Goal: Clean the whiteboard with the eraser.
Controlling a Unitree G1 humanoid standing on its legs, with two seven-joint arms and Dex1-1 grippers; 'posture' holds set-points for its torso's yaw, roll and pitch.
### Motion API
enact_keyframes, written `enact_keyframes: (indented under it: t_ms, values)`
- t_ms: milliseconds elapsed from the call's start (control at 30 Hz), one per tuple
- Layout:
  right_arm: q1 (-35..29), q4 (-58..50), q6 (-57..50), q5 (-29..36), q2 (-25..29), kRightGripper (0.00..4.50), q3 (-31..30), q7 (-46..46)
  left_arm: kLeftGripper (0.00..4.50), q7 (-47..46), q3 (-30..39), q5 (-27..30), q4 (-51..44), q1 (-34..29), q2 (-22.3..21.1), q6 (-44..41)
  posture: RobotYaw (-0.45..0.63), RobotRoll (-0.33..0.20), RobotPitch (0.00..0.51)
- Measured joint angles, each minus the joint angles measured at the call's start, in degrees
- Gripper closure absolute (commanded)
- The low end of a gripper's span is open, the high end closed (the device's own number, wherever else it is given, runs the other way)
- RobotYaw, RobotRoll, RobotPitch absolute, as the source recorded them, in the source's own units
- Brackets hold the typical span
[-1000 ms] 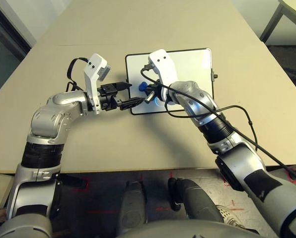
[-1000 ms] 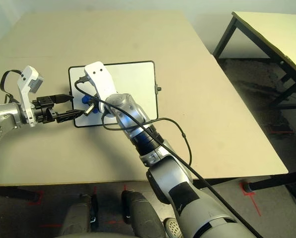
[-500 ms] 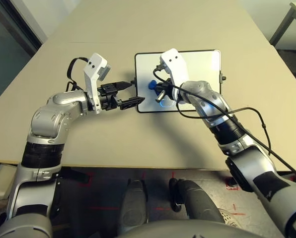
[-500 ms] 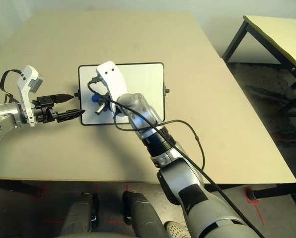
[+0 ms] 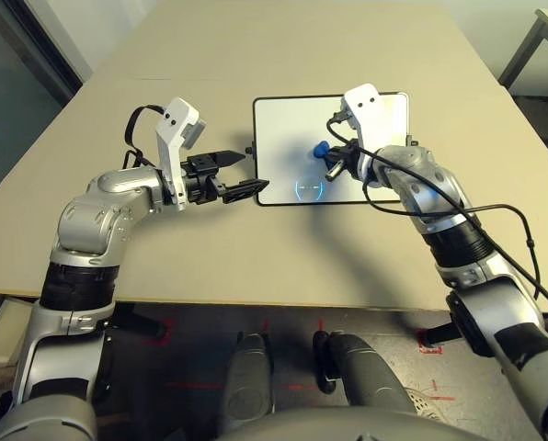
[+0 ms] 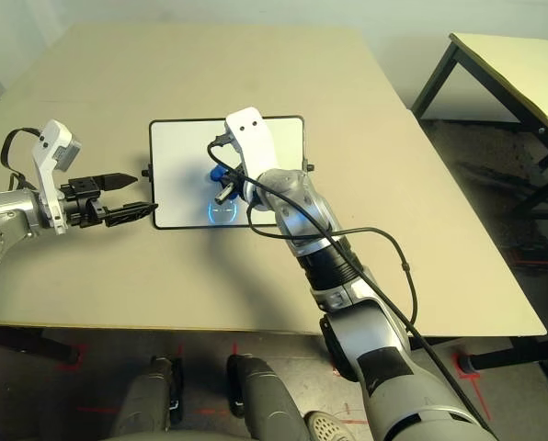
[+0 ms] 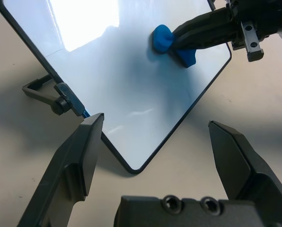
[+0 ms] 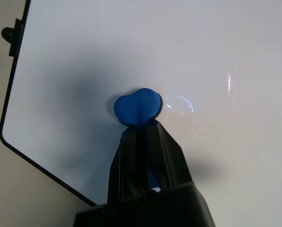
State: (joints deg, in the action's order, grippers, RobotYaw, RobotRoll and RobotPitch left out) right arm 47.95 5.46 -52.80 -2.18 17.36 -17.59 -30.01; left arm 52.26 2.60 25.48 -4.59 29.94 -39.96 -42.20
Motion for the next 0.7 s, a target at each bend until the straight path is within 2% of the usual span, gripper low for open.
enact_keyframes:
  t_ms: [133,233,333,433,567,700]
  values:
    - [-0.34,-1.38,-1.52,1.37,0.1,4.48,2.3,0.03,0.0,-0.15,0.1,-0.01,0.0,0.0,-0.01,0.05,0.0,0.0,0.154]
    - [1.53,-2.04,-6.3,3.81,-0.52,4.48,8.83,1.54,0.0,-1.65,1.87,-0.01,0.47,0.28,0.33,1.58,0.0,0.0,0.151]
    - [9.79,-2.7,-9.56,6.23,-0.45,4.48,18.8,4.99,0.0,-6.42,7.0,-0.18,3.91,4.18,2.44,7.15,-0.01,0.0,0.147]
    - [15.51,-3.72,-8.92,6.65,3.55,4.48,25.22,8.54,0.0,-12.1,12.43,-1.25,8.08,8.31,3.35,15.15,-0.01,0.0,0.141]
    - [13.87,-1.36,-7.61,5.93,8.47,4.48,29.76,12.54,0.0,-18.26,18.13,-3.01,14.8,10.04,3.24,24.05,-0.02,0.0,0.136]
    - [8.18,2.04,-7.55,5.08,11.14,4.48,30.08,14.8,0.0,-23.0,20.32,-4.88,20.83,9.95,3.21,29.64,-0.02,0.0,0.13]
